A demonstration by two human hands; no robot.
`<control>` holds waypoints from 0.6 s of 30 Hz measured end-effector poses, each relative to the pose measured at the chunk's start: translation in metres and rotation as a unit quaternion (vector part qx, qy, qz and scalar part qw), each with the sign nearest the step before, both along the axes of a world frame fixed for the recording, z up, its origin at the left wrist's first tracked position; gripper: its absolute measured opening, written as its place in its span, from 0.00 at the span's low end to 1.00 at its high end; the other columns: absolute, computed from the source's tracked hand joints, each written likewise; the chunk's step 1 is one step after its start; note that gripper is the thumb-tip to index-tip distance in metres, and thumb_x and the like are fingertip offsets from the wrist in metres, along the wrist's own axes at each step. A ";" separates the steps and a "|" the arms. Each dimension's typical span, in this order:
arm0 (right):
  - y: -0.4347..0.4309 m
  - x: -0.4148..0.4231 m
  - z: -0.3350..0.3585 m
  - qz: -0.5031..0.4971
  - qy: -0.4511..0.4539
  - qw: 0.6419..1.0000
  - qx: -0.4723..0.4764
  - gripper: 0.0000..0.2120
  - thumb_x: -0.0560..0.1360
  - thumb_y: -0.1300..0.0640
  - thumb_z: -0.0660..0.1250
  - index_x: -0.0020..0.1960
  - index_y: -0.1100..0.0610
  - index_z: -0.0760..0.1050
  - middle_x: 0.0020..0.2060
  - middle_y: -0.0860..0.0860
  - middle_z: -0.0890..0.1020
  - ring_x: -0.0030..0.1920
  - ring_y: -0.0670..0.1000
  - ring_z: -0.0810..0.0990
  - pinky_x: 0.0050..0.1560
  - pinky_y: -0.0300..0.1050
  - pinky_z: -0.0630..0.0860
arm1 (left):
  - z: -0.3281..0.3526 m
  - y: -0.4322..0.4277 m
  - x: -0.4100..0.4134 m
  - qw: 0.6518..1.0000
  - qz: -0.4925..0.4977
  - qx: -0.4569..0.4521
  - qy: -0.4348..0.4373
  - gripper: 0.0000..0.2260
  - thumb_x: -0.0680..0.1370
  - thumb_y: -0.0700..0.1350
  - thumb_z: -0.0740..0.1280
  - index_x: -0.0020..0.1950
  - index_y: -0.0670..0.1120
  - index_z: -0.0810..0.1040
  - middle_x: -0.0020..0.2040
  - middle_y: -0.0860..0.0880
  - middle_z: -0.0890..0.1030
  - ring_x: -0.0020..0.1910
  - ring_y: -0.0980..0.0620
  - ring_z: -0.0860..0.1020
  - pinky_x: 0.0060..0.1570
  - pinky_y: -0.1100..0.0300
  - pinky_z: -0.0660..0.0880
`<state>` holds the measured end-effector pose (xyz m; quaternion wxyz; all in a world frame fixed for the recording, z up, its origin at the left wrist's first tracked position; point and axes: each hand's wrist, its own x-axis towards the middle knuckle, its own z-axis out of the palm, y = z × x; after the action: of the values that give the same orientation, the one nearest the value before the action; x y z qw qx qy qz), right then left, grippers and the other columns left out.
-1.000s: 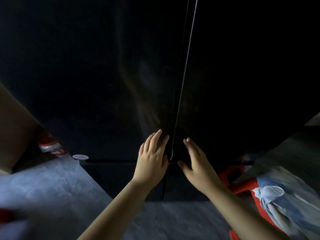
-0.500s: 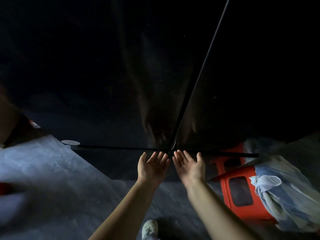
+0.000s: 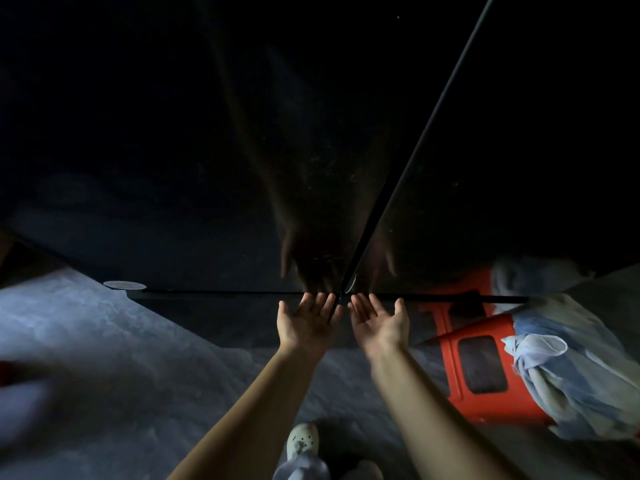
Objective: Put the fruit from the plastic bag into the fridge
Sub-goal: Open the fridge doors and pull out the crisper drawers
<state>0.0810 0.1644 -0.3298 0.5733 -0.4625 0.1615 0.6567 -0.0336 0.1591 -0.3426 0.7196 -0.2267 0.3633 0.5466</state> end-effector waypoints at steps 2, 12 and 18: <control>0.002 0.002 -0.002 -0.016 0.002 1.000 0.010 0.32 0.80 0.40 0.49 0.75 0.62 0.56 0.73 0.61 0.62 0.72 0.58 0.63 0.69 0.51 0.63 | -0.001 0.005 -0.001 1.000 0.006 -0.002 -0.002 0.30 0.80 0.62 0.46 0.74 0.43 0.60 0.69 0.40 0.69 0.71 0.39 0.63 0.66 0.44 0.61; 0.007 0.020 0.002 -0.035 0.053 0.998 0.027 0.34 0.79 0.40 0.50 0.76 0.61 0.49 0.75 0.60 0.56 0.75 0.58 0.55 0.73 0.54 0.55 | 0.010 0.015 -0.006 1.000 0.002 -0.011 -0.010 0.31 0.80 0.60 0.46 0.75 0.40 0.56 0.75 0.39 0.58 0.74 0.40 0.56 0.72 0.46 0.53; 0.005 0.015 0.001 -0.004 -0.029 0.999 0.036 0.26 0.81 0.53 0.52 0.74 0.66 0.53 0.70 0.64 0.64 0.70 0.61 0.66 0.69 0.53 0.65 | 0.012 0.016 -0.012 0.999 -0.035 -0.025 0.032 0.24 0.81 0.48 0.44 0.76 0.40 0.51 0.76 0.40 0.55 0.74 0.41 0.56 0.73 0.46 0.53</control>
<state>0.0958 0.1690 -0.3290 0.5967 -0.4594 0.1230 0.6464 -0.0457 0.1747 -0.3302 0.7207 -0.2145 0.4075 0.5182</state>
